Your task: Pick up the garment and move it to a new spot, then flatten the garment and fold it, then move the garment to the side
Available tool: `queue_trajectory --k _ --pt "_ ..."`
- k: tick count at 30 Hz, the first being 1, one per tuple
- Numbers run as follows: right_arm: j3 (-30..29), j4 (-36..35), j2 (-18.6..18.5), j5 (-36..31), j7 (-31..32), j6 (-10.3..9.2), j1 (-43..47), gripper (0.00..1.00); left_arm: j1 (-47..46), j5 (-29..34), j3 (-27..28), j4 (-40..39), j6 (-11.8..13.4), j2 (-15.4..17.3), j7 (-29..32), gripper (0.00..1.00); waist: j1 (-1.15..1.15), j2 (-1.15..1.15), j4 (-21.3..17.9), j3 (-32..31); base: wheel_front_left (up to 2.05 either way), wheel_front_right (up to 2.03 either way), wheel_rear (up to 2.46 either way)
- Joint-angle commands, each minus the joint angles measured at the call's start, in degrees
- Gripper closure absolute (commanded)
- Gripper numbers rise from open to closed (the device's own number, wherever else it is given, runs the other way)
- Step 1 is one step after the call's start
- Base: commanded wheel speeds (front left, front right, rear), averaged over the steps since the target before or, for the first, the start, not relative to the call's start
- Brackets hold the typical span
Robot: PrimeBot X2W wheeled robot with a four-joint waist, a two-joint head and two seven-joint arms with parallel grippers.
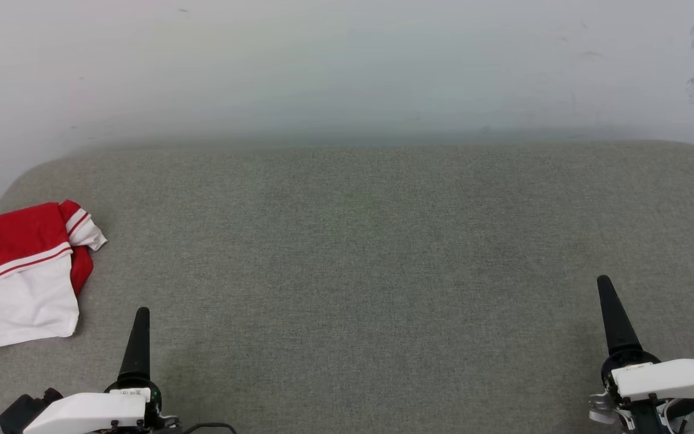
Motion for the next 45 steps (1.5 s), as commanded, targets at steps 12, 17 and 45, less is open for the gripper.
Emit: queue_trajectory --k 12,17,45 --pt "0.5 -6.7 0.0 -21.2 -2.8 0.01 -1.6 0.0 0.7 14.2 -1.5 -8.0 -0.1 0.2 -2.9 0.0 0.0 0.0 -0.1 0.4 0.0 0.0 0.0" --pt "1.0 -7.8 0.0 -27.9 -3.7 0.01 -1.6 0.0 1.2 22.2 -2.5 -10.4 -0.1 0.2 -3.8 0.0 0.0 0.0 -0.2 0.5 0.0 0.0 0.0" --pt "2.7 -9.8 0.0 -56.2 -7.9 0.0 -1.5 0.0 2.8 55.3 -11.2 -14.6 5.6 0.6 -8.0 0.0 0.0 0.0 -0.3 0.9 0.0 0.0 0.0"
